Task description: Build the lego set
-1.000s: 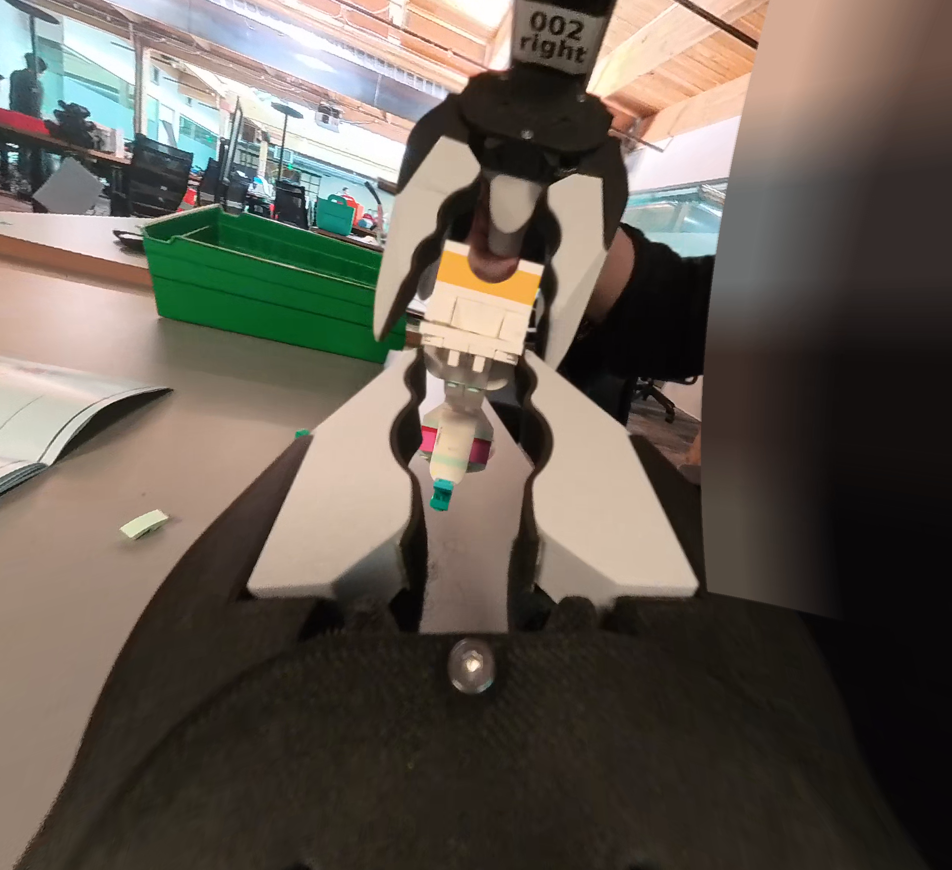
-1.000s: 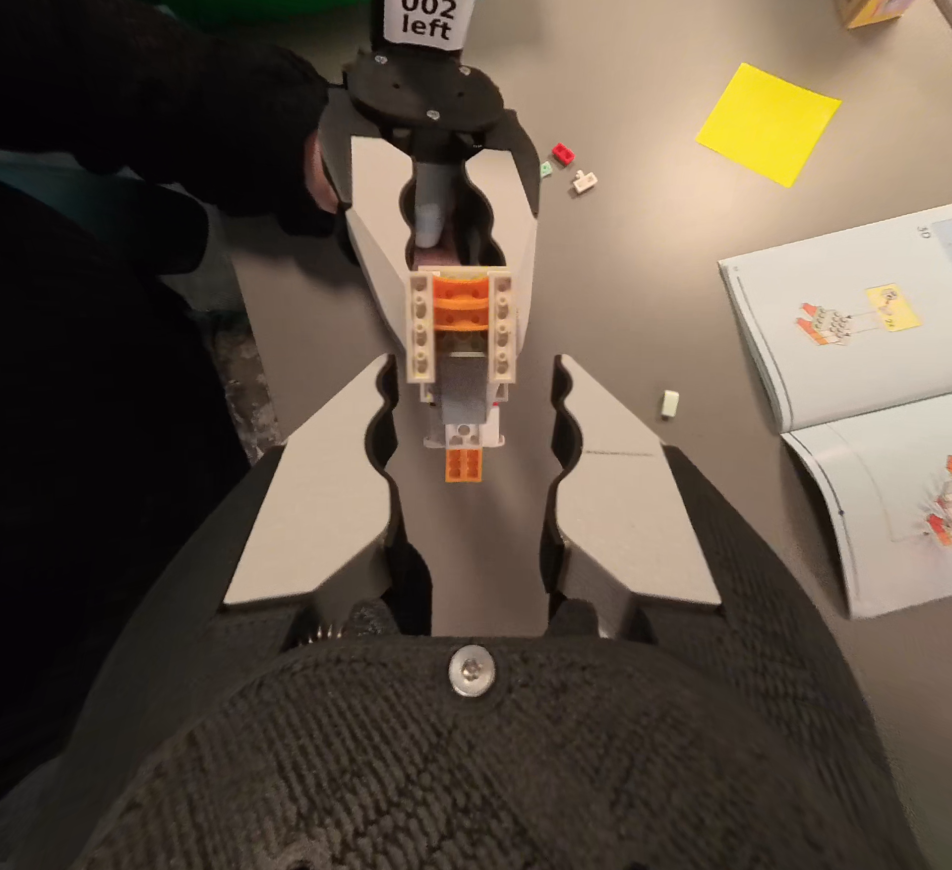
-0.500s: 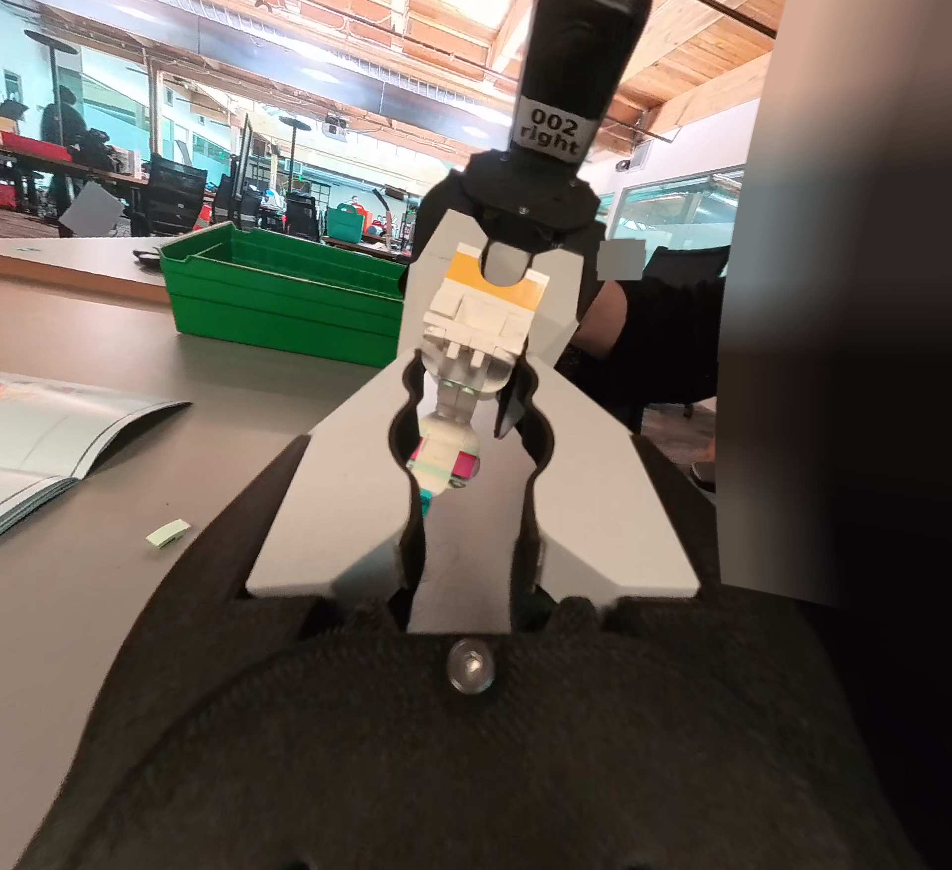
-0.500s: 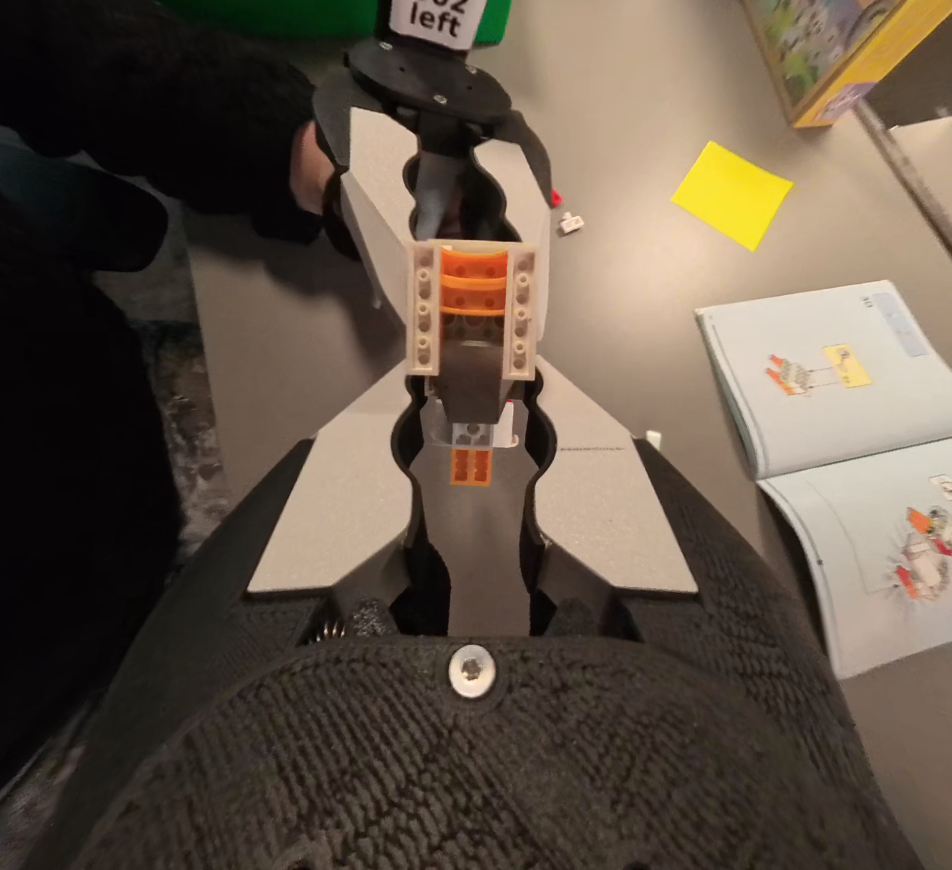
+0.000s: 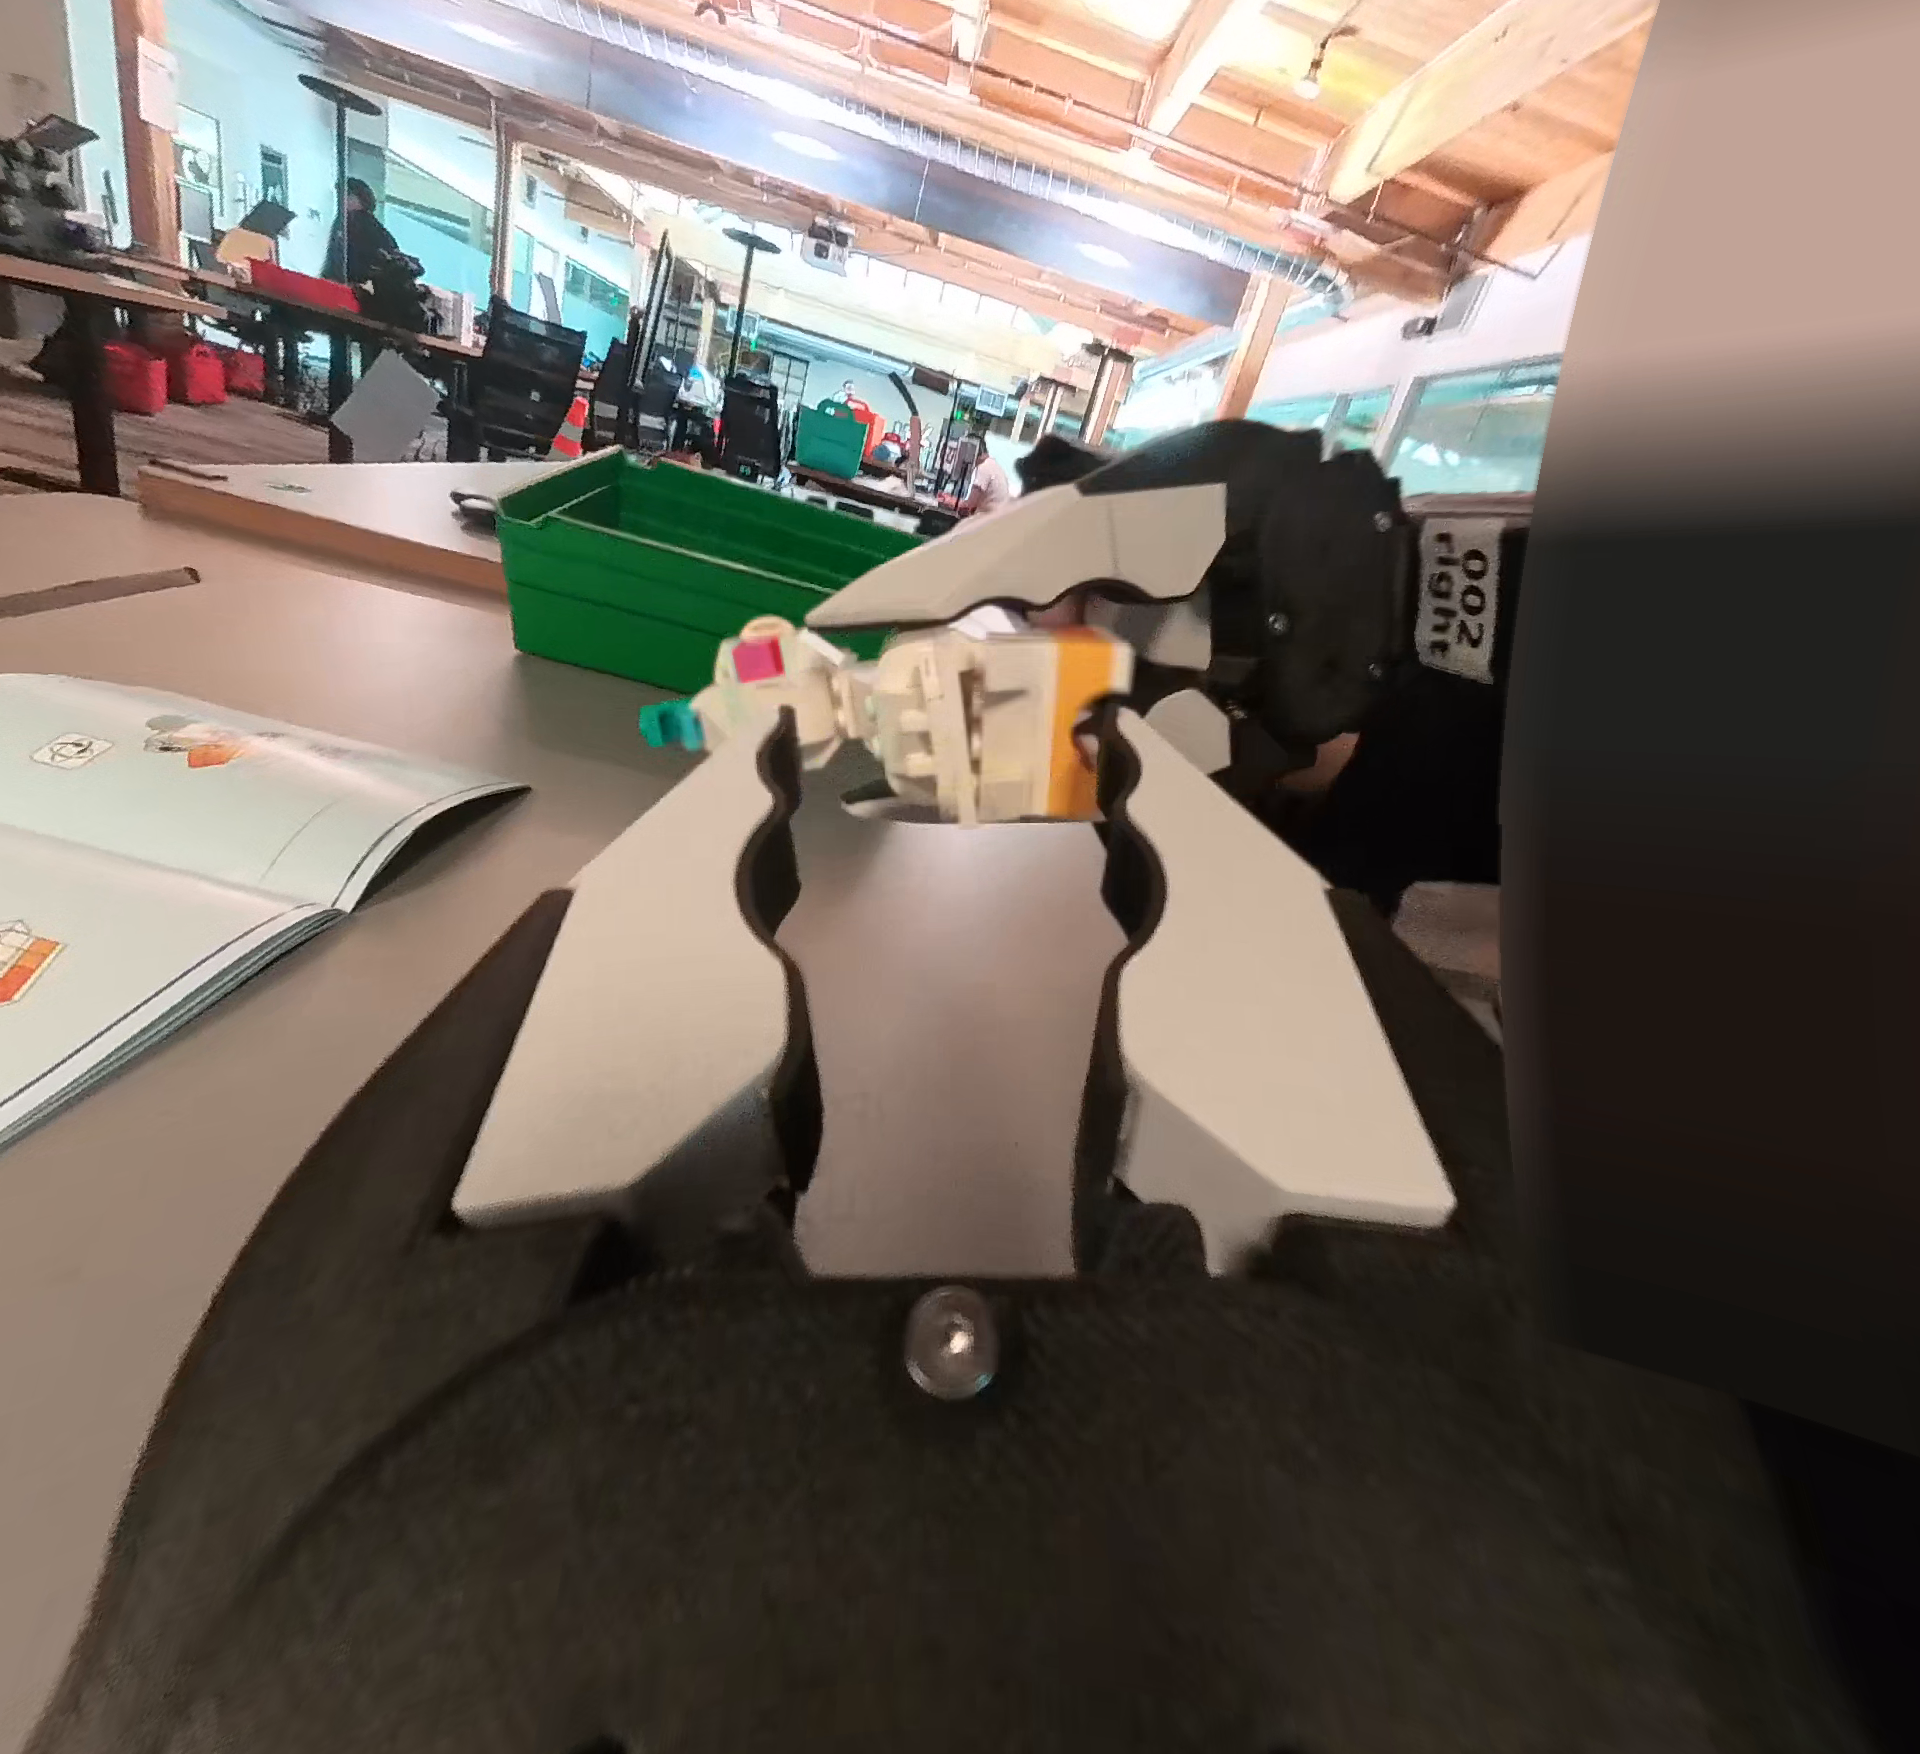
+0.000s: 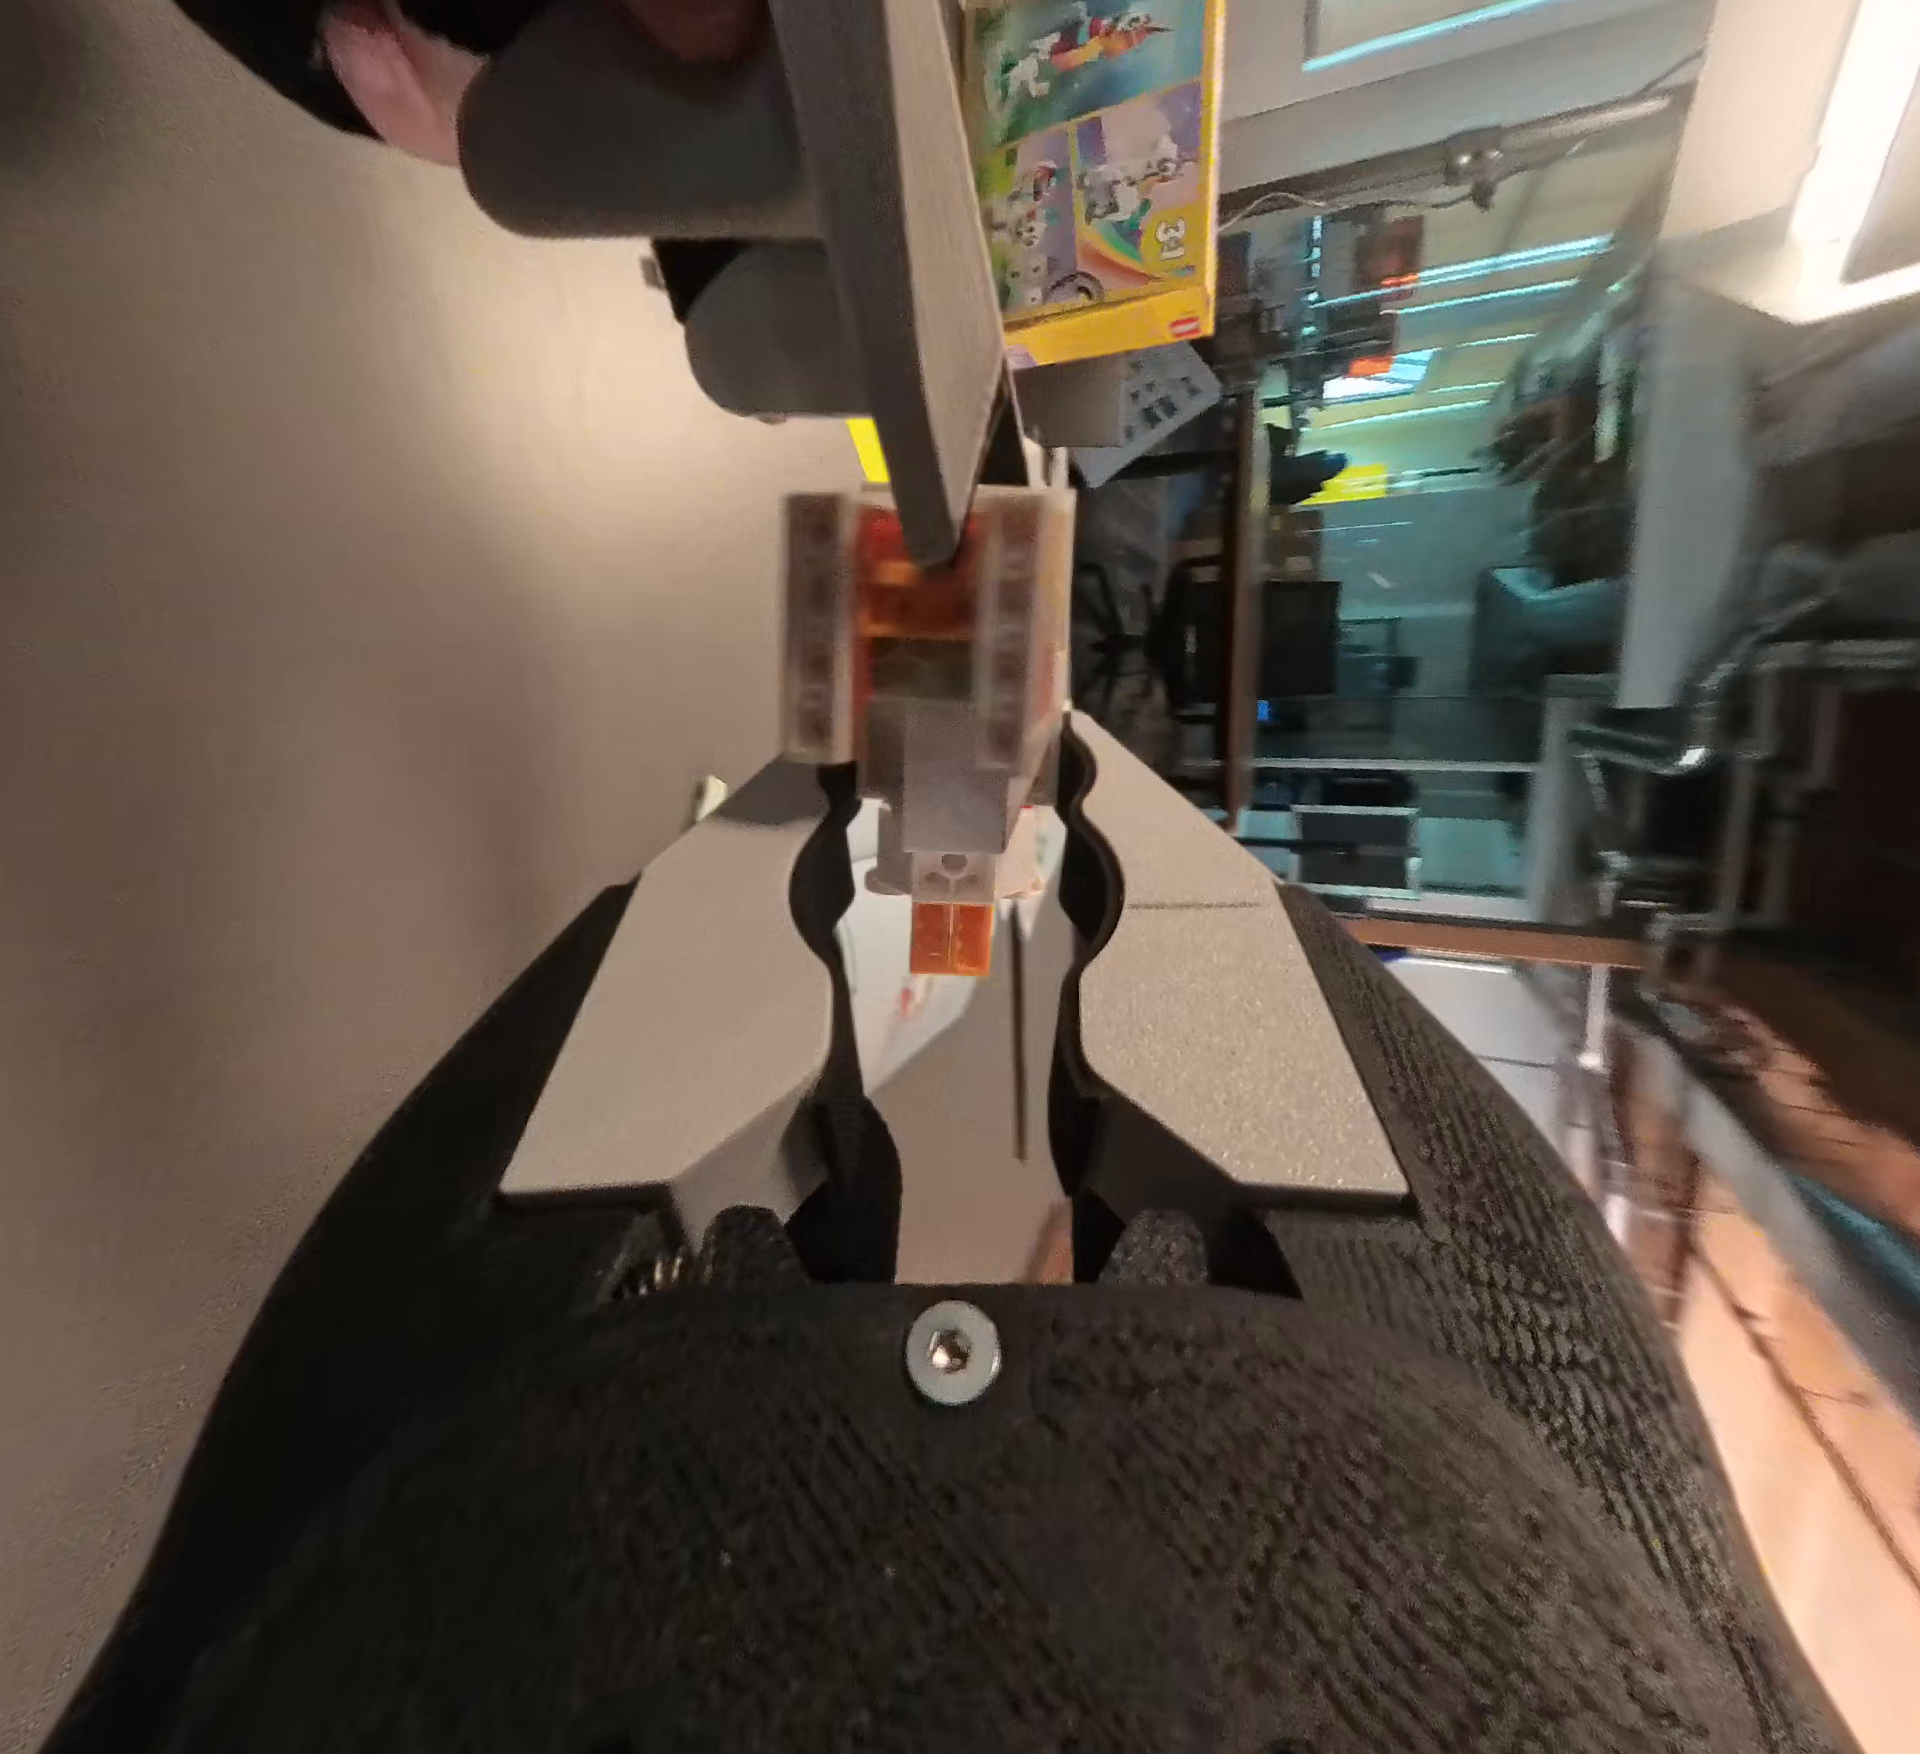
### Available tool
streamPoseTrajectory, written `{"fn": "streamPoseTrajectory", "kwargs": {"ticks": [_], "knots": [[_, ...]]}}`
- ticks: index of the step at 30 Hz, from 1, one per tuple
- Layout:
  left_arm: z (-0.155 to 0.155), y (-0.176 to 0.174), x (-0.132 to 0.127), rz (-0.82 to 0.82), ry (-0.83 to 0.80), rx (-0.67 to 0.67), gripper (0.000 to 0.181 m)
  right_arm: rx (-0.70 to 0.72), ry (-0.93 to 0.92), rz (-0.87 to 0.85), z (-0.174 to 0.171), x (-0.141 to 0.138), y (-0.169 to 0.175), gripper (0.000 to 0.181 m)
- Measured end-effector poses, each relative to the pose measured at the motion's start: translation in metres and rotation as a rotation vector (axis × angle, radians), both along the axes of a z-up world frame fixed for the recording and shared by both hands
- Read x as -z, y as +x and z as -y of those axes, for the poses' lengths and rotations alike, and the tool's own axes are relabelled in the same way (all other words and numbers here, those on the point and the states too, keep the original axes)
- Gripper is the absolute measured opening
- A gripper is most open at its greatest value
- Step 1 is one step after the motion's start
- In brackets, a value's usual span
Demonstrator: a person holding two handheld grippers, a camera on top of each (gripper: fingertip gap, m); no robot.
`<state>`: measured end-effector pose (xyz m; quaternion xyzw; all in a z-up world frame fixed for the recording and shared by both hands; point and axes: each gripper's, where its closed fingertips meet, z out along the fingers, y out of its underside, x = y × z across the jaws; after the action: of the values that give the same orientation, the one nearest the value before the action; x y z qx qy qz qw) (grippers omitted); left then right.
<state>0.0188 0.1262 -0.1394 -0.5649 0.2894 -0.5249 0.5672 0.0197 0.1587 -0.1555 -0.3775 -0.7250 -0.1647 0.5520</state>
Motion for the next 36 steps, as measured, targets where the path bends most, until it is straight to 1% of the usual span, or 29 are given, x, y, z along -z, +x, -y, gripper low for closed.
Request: {"fn": "streamPoseTrajectory", "kwargs": {"ticks": [4,10,18,20,22,26,28,30,33,36], "knots": [[0.004,0.007,0.006,-0.064,0.026,0.002,0.052,0.015,0.085,0.029,-0.002,-0.003,0.000,0.036],[0.002,0.008,0.011,-0.100,0.055,-0.021,0.039,0.042,0.069,0.033,-0.007,0.001,0.002,0.036],[-0.003,0.008,0.021,-0.093,-0.012,0.017,0.038,0.055,-0.001,0.053,-0.011,0.015,0.004,0.035],[-0.006,0.009,0.028,-0.100,-0.067,0.027,0.038,0.077,-0.069,0.071,-0.014,0.024,0.006,0.035],[-0.009,0.011,0.037,-0.105,-0.171,0.055,0.038,0.095,-0.199,0.098,-0.015,0.039,0.010,0.036],[-0.009,0.019,0.058,-0.075,-0.474,0.177,0.038,0.111,-0.624,0.167,-0.005,0.071,0.020,0.035],[-0.008,0.023,0.065,-0.060,-0.560,0.198,0.038,0.115,-0.762,0.199,-0.002,0.080,0.025,0.036],[-0.009,0.025,0.069,-0.057,-0.601,0.199,0.038,0.112,-0.812,0.204,-0.002,0.084,0.026,0.035],[-0.013,0.021,0.068,-0.003,-0.658,0.198,0.038,0.098,-0.784,0.198,-0.003,0.083,0.022,0.037],[-0.019,0.017,0.071,0.032,-0.702,0.176,0.038,0.088,-0.729,0.209,-0.003,0.082,0.020,0.048]]}}
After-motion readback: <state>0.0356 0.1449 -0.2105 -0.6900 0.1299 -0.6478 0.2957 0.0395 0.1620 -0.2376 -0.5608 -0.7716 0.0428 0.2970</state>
